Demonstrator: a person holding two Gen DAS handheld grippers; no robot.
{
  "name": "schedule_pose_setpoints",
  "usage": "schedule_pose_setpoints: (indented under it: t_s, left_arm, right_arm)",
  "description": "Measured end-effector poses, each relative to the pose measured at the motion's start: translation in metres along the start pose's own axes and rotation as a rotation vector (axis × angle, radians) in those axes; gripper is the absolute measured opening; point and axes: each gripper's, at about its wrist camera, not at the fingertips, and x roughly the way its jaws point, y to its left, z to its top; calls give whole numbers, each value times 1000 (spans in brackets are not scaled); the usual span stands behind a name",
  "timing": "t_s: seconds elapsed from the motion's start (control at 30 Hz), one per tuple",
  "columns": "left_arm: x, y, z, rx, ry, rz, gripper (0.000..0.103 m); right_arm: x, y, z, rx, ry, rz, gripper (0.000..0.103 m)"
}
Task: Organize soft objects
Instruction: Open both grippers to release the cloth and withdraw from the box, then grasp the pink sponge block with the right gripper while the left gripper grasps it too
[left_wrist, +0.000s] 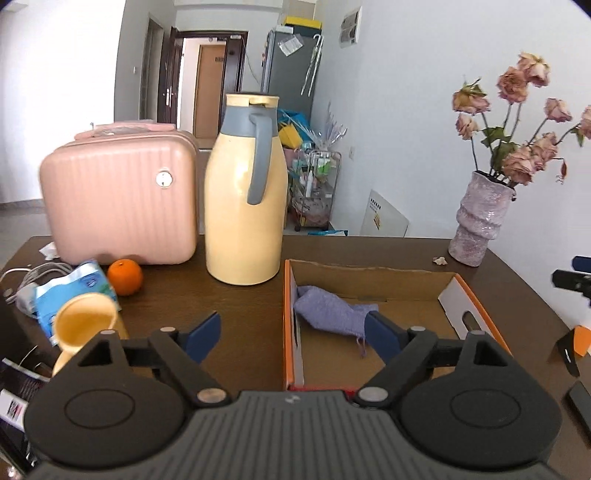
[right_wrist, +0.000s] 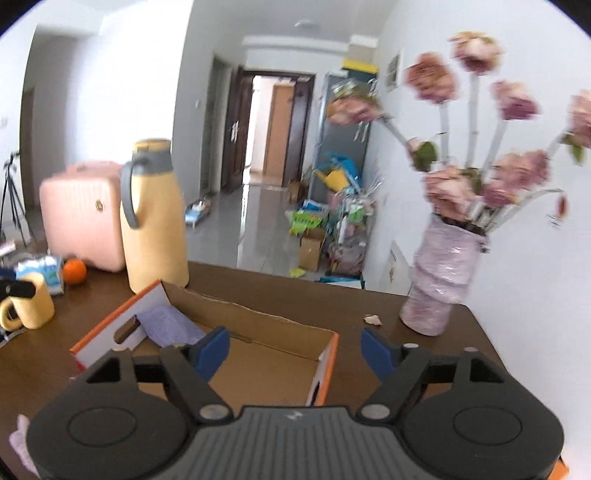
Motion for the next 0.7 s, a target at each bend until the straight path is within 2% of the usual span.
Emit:
schedule_pose_setpoints:
  t_s: [0.17, 0.23, 0.33, 0.53, 0.7]
  left_arm:
    - [-39, -4, -19, -3, -23, -1, 87]
    - [-57, -6, -30, 6, -61, -8, 93]
    - [-81, -8, -61, 7, -129, -12, 93]
    - [-138, -17, -159, -9, -260, 39, 93]
    - [-174, -24, -236, -14, -268, 51, 93]
  right_arm:
    - [-47, -6, -26, 65, -61, 0, 78]
    - [-61, -2, -38, 82, -96, -5, 78]
    - [-97, 7, -76, 116, -191, -2, 80]
    - [-157, 48, -171, 90, -272, 8, 85]
    - [-197, 82, -244, 110, -285, 28, 86]
